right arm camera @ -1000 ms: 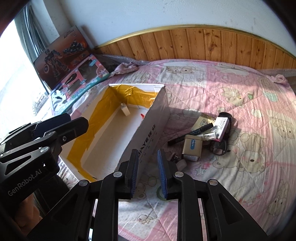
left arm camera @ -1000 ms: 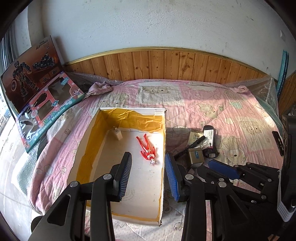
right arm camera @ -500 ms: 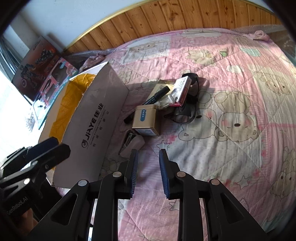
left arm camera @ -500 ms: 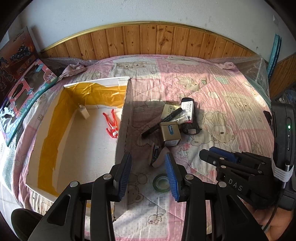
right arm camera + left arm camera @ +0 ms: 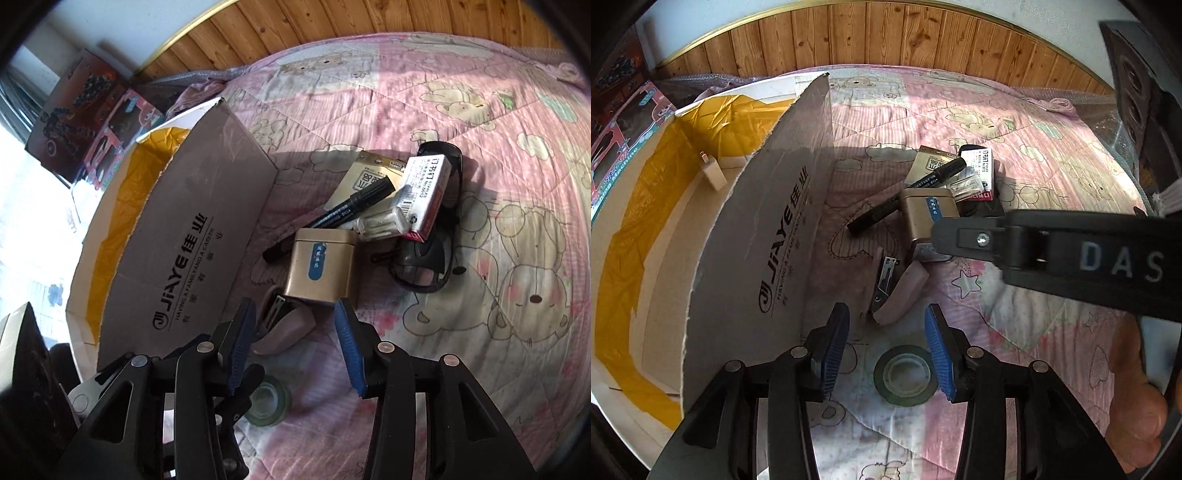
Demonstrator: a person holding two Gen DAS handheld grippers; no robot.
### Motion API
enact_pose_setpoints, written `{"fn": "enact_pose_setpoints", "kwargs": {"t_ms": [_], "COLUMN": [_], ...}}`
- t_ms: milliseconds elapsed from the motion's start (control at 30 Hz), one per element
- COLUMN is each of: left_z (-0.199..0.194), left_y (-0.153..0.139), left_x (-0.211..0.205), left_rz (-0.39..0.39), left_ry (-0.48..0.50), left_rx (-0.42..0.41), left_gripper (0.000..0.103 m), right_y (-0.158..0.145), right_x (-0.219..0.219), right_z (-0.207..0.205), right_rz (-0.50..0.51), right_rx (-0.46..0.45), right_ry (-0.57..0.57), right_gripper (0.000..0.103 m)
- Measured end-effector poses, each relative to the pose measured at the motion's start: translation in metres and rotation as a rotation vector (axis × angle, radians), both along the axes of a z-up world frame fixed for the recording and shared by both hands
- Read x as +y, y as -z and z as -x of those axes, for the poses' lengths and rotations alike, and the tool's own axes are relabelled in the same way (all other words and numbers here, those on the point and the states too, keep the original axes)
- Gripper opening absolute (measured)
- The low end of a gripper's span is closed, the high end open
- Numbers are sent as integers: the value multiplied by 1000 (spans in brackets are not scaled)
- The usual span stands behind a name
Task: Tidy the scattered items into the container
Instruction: 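Grasp the pink stapler with the left tool while the right tool grasps the gold tin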
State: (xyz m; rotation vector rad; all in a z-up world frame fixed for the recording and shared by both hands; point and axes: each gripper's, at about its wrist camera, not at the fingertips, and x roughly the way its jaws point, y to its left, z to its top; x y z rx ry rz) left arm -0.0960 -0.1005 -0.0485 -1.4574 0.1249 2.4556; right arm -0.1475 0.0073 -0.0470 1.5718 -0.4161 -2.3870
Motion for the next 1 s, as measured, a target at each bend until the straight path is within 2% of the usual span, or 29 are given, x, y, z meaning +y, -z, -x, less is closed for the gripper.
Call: {"fn": "enact_pose_setpoints", "kwargs": {"t_ms": [100,167,367,467,567,600,667,867,1000], "left_z": [8,14,36,44,47,49,52,55,51], "left_y": [10,17,42,51,51,50,49,44,35], "left_x": [2,4,4,8,12,11,9,8,10], "left_rz": [7,6,-40,-39,-25,-34,-59,-105,-98], "left_ry": [9,20,20,20,32,24,12,-15,-18], "left_rx": [27,31,-38,-61,-41,-38,-44,-79,-59], "left_gripper": [48,50,53,54,52,46,43,43,42], "right_y": [17,27,32,31,29,29,27,15,11], "right_x": [-10,-10,17,35,48,50,55,62,63], "right_z": [20,27,25,22,18,17,15,6,0], "right_rz": [-90,-60,-12,40,56,64,80,114,114], "right_rx": [-23,-35,-38,-55,-56,-57,-56,-34,-22], "right_ry": [-17,-26,9,54,78,83,91,90,88], "right_gripper": [54,60,55,54,53,53,53,52,52]}}
